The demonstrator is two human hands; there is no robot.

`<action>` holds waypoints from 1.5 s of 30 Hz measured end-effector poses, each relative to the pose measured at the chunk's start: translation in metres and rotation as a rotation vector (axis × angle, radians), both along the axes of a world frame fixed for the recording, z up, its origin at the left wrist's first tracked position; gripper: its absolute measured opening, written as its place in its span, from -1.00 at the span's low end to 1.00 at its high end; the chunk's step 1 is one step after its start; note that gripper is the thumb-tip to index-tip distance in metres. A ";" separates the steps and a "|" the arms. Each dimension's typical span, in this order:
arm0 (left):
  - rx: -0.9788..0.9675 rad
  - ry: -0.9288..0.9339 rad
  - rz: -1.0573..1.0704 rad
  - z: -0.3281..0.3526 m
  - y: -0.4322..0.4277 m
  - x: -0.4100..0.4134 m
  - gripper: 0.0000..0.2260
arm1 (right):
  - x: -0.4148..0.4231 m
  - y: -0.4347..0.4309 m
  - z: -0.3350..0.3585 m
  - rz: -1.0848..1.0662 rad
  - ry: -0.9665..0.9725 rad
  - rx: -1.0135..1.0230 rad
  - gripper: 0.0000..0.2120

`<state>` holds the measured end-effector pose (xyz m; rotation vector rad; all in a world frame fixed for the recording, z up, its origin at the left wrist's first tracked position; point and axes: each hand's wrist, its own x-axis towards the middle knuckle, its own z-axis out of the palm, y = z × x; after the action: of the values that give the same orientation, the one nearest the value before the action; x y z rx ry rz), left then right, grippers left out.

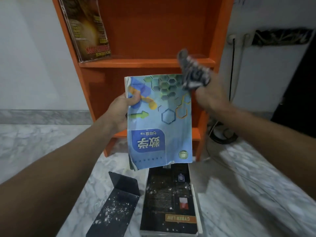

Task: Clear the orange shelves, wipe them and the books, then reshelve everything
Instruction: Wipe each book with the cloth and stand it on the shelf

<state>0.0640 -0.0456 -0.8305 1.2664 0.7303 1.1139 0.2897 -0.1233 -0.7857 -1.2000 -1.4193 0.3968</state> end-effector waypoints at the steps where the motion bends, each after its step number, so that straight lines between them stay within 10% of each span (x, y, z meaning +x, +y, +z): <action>1: -0.002 -0.006 -0.009 0.001 0.002 -0.001 -0.70 | -0.003 -0.007 -0.023 0.103 -0.033 0.002 -0.42; 3: -0.006 -0.017 0.000 0.002 0.005 -0.007 -0.61 | -0.005 -0.031 -0.086 0.210 -0.151 -0.082 -0.15; 7: 0.000 -0.005 0.051 -0.004 0.008 -0.027 -0.65 | 0.009 -0.085 -0.159 0.346 -0.477 -0.222 -0.25; 11: -0.042 -0.034 0.035 -0.009 0.011 -0.030 -0.59 | 0.000 -0.057 -0.075 0.164 -0.219 0.022 -0.22; 17: -0.053 -0.031 0.032 0.000 0.006 -0.010 -0.55 | -0.018 0.012 -0.031 -0.136 -0.627 0.134 -0.09; 23: -0.025 -0.036 0.054 -0.003 0.008 -0.021 -0.67 | -0.012 -0.088 -0.163 0.385 -0.968 -0.074 -0.42; 31: -0.128 -0.079 -0.017 0.000 0.001 -0.003 -0.72 | -0.032 -0.004 -0.007 -0.053 -0.494 0.204 -0.20; 39: -0.125 -0.157 0.009 0.011 -0.002 -0.005 -0.55 | -0.047 -0.081 -0.174 0.466 -0.897 -0.178 -0.44; 43: -0.147 -0.156 -0.007 0.009 -0.001 -0.008 -0.52 | -0.041 -0.056 -0.107 0.335 -0.456 -0.081 -0.76; 45: -0.158 -0.152 -0.038 0.011 -0.002 -0.004 -0.51 | -0.040 -0.026 -0.046 0.064 -0.282 0.083 -0.48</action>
<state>0.0596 -0.0477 -0.8197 1.0466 0.6640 1.0867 0.2497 -0.1492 -0.8314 -1.1787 -1.7024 0.2154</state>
